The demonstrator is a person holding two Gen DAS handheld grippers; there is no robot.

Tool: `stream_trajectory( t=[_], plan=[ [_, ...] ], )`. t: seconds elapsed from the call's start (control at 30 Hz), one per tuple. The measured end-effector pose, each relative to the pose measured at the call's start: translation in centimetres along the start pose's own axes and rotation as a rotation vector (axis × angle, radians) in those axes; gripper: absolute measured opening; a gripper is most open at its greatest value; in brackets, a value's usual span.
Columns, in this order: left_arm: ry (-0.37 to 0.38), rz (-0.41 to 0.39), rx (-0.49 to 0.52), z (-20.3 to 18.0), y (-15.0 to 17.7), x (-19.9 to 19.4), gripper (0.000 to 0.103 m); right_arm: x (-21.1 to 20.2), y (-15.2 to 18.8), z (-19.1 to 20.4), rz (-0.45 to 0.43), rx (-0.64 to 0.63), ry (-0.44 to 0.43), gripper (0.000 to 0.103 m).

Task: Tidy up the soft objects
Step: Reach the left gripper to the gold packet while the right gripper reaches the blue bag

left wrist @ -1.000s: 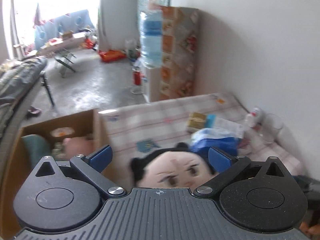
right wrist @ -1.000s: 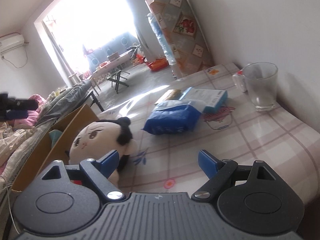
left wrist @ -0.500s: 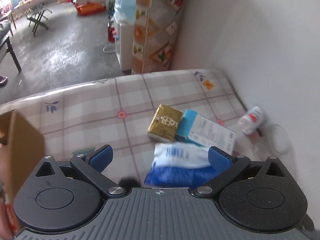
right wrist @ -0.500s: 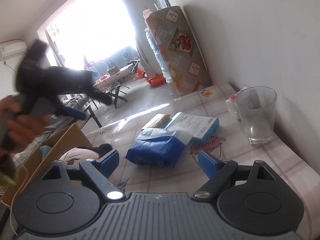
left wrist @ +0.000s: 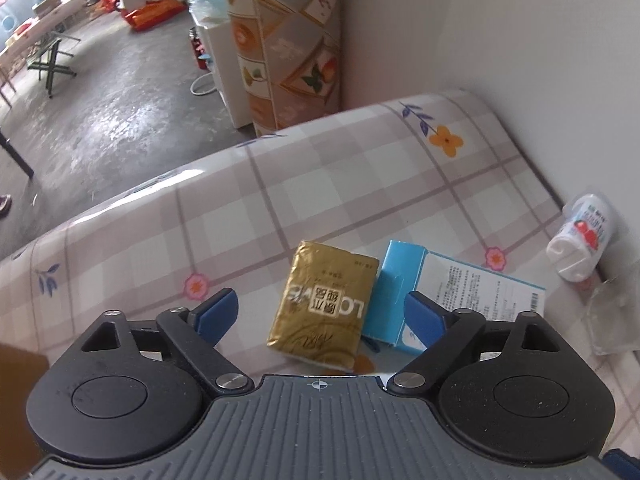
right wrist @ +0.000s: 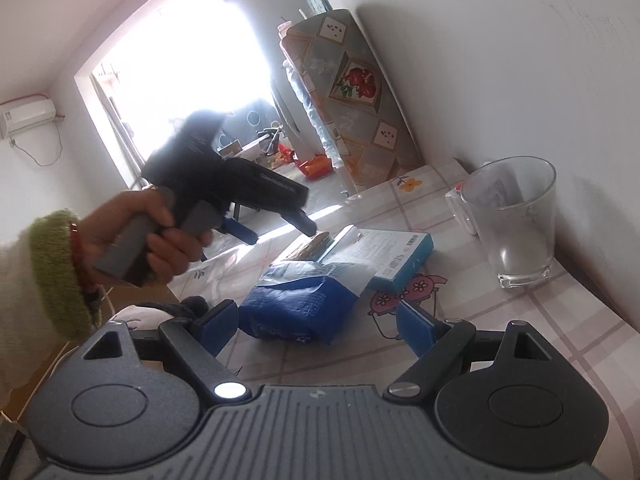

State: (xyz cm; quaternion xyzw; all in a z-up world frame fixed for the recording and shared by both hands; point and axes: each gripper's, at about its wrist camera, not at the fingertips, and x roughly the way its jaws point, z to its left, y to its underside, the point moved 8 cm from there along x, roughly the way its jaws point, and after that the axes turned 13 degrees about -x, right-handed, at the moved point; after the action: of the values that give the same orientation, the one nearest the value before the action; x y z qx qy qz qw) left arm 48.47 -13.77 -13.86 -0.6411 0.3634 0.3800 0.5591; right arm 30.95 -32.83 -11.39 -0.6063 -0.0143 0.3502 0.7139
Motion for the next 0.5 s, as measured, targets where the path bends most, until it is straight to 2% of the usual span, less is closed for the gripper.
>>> stream_trajectory(
  t=[0.13,0.37,0.5],
  plan=[
    [-0.010,0.031,0.014,-0.2,0.0,1.1,0.079,-0.2,-0.1,-0.1,-0.012,0.007,-0.010,0.089],
    [-0.018,0.065,-0.031,0.5,-0.1,2.3,0.059,-0.3,0.1,-0.2,-0.014,0.013,-0.018,0.089],
    [-0.057,0.068,-0.055,1.4,-0.3,2.4,0.059,-0.4,0.2,-0.5,-0.017,0.031,-0.025,0.089]
  ],
)
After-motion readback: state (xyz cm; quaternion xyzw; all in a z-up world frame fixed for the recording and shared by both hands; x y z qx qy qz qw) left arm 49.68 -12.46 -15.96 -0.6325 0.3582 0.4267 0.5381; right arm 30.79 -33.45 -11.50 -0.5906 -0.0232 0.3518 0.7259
